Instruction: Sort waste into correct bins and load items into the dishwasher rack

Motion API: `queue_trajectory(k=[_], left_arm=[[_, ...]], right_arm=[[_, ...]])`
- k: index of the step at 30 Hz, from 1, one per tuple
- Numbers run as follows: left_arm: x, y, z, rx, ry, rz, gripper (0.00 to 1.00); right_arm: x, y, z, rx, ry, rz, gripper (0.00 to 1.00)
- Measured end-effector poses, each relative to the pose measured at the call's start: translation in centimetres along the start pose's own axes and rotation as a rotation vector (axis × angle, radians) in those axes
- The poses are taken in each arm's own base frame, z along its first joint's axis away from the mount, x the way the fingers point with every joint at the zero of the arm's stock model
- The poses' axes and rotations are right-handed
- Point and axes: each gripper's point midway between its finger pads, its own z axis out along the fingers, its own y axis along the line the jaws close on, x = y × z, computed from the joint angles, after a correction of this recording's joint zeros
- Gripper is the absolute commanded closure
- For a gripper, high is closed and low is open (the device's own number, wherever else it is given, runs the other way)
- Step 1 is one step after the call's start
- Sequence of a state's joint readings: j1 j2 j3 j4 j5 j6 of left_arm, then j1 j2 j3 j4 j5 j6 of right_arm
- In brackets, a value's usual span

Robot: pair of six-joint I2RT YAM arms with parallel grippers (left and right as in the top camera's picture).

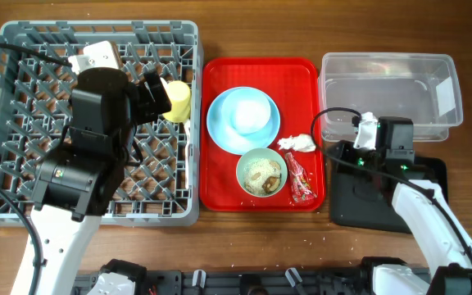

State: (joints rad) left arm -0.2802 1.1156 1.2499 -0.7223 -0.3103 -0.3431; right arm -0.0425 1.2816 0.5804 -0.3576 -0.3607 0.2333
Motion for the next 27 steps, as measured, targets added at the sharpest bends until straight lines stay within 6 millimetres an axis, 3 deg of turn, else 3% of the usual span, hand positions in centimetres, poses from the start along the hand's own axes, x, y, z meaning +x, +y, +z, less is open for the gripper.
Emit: queue_trajectory(k=[1,2,7,12,16,18,22,27], left_arm=[[0.0,0.0,0.0,0.000,0.000,0.000,0.00],[0.0,0.0,0.0,0.000,0.000,0.000,0.00],[0.0,0.0,0.0,0.000,0.000,0.000,0.00],[0.0,0.0,0.0,0.000,0.000,0.000,0.00],[0.0,0.0,0.0,0.000,0.000,0.000,0.00],[0.0,0.0,0.0,0.000,0.000,0.000,0.00],[0.0,0.0,0.0,0.000,0.001,0.000,0.00],[0.0,0.0,0.0,0.000,0.000,0.000,0.00]], right_arm=[[1.1,-1.3,-0.3,0.078,0.039,0.068,0.73],[1.8,-2.3,-0.5,0.133,0.060,0.110,0.63],[3.4,-2.9,-0.7,0.169,0.114,0.162,0.61],[3.8,-1.8,-0.4,0.097,0.139,0.111,0.63],[1.9,-1.1,-0.1,0.058,0.061,0.051,0.60],[1.8,-1.1,-0.1,0.055,0.059,0.043,0.60],[1.5,-0.3,-1.6,0.065,0.118,0.038,0.64],[3.3,2.3,-1.2,0.044,0.191,-0.059,0.65]])
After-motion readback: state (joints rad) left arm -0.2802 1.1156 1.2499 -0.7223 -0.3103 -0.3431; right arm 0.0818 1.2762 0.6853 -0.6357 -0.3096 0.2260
